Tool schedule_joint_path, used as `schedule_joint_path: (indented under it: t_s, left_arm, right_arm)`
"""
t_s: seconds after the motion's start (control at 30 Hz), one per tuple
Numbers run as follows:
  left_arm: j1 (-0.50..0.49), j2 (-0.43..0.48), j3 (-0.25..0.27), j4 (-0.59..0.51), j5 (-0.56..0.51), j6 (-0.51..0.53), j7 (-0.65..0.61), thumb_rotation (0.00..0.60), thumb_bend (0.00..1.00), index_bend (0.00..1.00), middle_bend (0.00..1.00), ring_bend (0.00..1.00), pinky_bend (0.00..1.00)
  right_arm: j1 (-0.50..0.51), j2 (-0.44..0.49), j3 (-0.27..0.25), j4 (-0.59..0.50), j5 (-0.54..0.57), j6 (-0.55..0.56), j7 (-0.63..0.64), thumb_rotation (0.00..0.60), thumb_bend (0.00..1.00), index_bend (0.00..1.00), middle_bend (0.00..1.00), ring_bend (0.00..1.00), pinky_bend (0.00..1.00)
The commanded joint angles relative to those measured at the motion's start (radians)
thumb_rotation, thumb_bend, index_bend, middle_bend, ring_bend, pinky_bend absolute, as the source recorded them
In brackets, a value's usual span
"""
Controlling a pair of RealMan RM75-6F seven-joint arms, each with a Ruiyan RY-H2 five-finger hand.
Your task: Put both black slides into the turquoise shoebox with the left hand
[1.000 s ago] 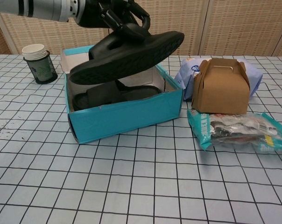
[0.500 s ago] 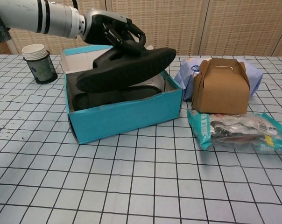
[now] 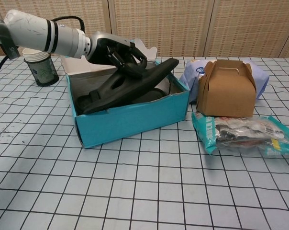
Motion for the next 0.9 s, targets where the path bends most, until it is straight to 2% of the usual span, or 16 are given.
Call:
schedule_joint_path:
  t_s: [0.03,0.37,0.9]
  left_arm:
    - [0.003,-0.013,0.024,0.019,0.000,-0.011,-0.011,0.600,0.81,0.67,0.80,0.45,0.42]
    - [0.020,-0.059,0.121,0.062,0.016,-0.039,-0.116,0.600,0.80,0.67,0.80,0.45,0.42]
    - [0.047,-0.152,0.231,0.164,0.045,-0.098,-0.172,0.600,0.79,0.67,0.79,0.42,0.38]
  right_arm:
    - [0.000,-0.001,0.000,0.000,0.000,0.000,-0.002,0.600,0.17,0.00,0.00,0.00,0.00]
    - [0.006,-0.007,0.000,0.001,0.007,-0.011,-0.008,0.600,0.17,0.00,0.00,0.00,0.00]
    - [0.010,-0.007,-0.002,0.001,0.007,-0.014,-0.008,0.600,0.17,0.00,0.00,0.00,0.00]
